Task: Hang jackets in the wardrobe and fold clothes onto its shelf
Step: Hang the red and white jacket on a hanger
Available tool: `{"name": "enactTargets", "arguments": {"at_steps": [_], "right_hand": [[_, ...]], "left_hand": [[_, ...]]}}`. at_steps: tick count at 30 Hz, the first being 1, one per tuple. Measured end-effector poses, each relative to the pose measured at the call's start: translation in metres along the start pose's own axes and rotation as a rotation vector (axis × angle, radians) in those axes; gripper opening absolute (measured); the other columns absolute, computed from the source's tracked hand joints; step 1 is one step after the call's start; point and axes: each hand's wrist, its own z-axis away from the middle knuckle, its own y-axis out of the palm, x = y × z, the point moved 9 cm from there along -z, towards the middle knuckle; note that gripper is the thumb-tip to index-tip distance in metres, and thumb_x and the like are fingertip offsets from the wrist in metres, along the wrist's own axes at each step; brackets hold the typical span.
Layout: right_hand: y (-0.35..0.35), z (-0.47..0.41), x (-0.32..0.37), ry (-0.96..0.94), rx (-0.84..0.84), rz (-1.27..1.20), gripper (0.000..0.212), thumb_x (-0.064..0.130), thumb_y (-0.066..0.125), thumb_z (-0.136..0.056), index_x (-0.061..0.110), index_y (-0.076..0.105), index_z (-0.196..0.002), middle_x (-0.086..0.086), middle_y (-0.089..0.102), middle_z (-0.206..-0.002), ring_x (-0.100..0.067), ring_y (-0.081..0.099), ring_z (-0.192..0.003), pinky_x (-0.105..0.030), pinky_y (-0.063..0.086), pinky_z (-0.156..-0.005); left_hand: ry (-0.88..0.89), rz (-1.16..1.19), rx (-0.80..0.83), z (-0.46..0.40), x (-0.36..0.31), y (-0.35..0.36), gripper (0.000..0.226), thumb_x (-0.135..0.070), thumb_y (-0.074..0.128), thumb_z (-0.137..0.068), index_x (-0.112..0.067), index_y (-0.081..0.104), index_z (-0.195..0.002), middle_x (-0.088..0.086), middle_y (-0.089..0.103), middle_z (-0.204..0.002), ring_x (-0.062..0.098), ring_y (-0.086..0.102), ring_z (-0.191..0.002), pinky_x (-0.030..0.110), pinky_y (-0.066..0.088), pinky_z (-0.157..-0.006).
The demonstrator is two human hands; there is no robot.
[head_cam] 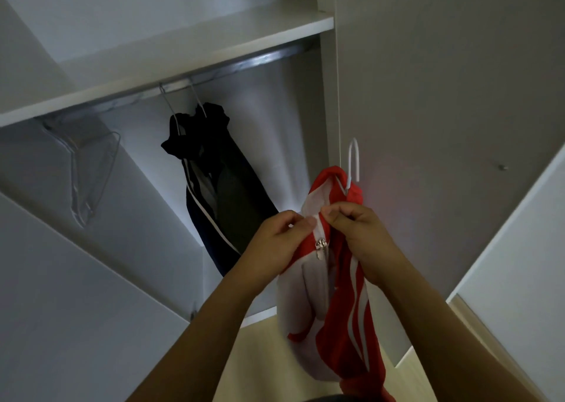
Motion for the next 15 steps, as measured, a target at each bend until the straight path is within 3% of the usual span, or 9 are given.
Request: {"name": "enactTargets", "arguments": {"at_steps": [4,8,12,15], "right_hand": [[-0.007,-0.002,-0.009,0.027,-0.055,0.043,0.025,0.029,0.058,-0.093,0.018,0.072,-0.075,-0.003,0.072,-0.075,-0.014,0.07,-0.069,-0.015,0.052,-0.063],[-0.015,-0.002,-0.015,0.028,-0.114,0.123,0.016,0.024,0.067,-0.087,0.017,0.065,-0.073,0.013,0.07,-0.07,0.001,0.066,-0.068,-0.011,0.048,-0.061],[0.0,0.001,-0.012,-0.034,0.039,0.206,0.013,0.026,0.071,-0.085,0.024,0.068,-0.072,0.018,0.064,-0.063,0.007,0.058,-0.06,-0.007,0.042,-0.059],[0.014,0.002,-0.011,-0.075,0.125,0.279,0.006,0.025,0.075,-0.082,0.021,0.071,-0.079,0.017,0.064,-0.067,0.006,0.058,-0.068,-0.008,0.042,-0.065]], "left_hand": [[-0.008,-0.022,-0.032,-0.003,-0.001,-0.003,0.015,-0.031,0.053,-0.097,-0.027,0.067,-0.093,-0.002,0.068,-0.096,0.013,0.067,-0.085,0.019,0.05,-0.065],[-0.06,0.098,-0.219,0.001,0.008,-0.02,0.014,-0.03,0.052,-0.098,-0.029,0.066,-0.096,-0.002,0.065,-0.102,0.018,0.062,-0.093,0.022,0.048,-0.065],[-0.051,0.207,-0.343,0.006,0.011,-0.032,0.012,-0.03,0.054,-0.097,-0.035,0.065,-0.095,-0.012,0.064,-0.099,0.01,0.061,-0.088,0.02,0.048,-0.062],[-0.02,0.239,-0.351,0.009,0.006,-0.029,0.017,-0.028,0.057,-0.096,-0.039,0.065,-0.086,-0.018,0.065,-0.086,0.004,0.062,-0.078,0.014,0.048,-0.056]]}}
